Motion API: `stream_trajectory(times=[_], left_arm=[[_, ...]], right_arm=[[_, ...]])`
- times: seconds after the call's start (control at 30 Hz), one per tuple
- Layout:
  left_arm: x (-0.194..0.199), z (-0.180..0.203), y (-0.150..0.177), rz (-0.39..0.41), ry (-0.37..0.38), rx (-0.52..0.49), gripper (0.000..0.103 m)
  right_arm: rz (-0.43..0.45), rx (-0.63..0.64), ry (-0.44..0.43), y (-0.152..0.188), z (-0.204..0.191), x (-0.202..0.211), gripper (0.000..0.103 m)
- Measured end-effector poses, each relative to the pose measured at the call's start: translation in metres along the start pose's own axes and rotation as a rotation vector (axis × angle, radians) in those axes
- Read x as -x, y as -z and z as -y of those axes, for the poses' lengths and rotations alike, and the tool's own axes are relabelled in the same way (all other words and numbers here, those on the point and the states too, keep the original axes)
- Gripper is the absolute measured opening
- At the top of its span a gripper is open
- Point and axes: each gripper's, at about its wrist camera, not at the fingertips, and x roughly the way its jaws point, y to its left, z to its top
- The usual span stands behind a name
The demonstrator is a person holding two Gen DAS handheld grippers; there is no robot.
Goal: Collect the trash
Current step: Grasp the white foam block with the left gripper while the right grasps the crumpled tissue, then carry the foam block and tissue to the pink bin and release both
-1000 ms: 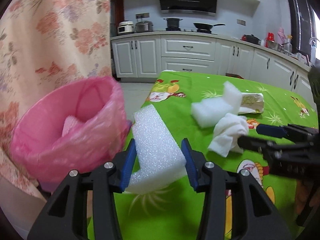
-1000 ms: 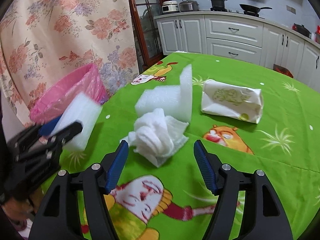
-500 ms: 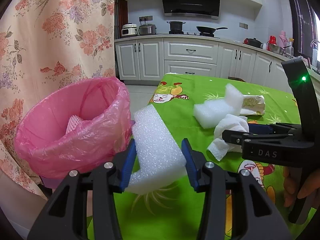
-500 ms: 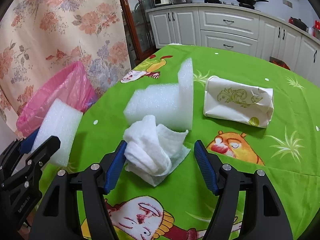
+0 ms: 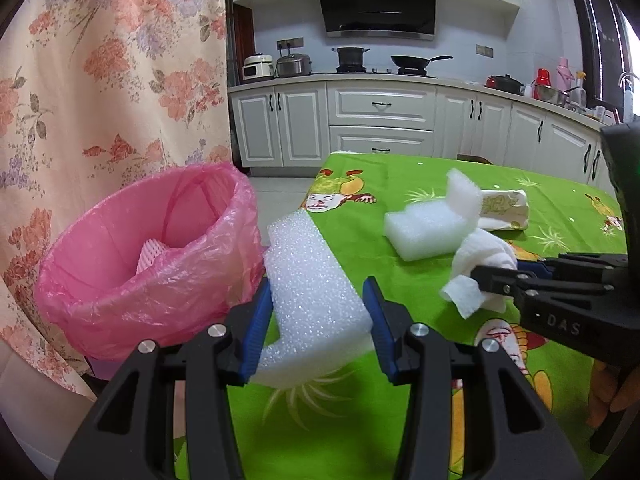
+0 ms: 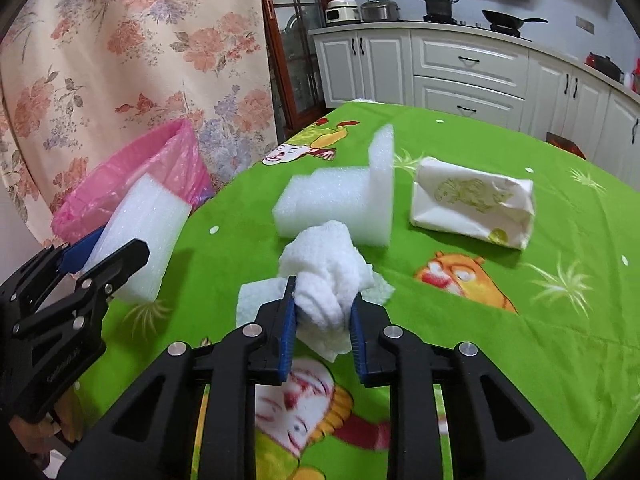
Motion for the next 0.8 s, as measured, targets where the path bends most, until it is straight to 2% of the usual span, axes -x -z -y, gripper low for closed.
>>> stream_trajectory(times=[0.4,0.8], left_arm=[[0.013,0.042,0.008,-0.014,0.092,-0.049,0.045],[0.014,0.054,0.012,-0.033,0.119,-0.058,0.045]], right_arm=[[0.030,-0.021,0.072,0.026,0.025,0.038,0.023],[0.084,-0.005,0.117,0.035,0.035,0.075,0.023]])
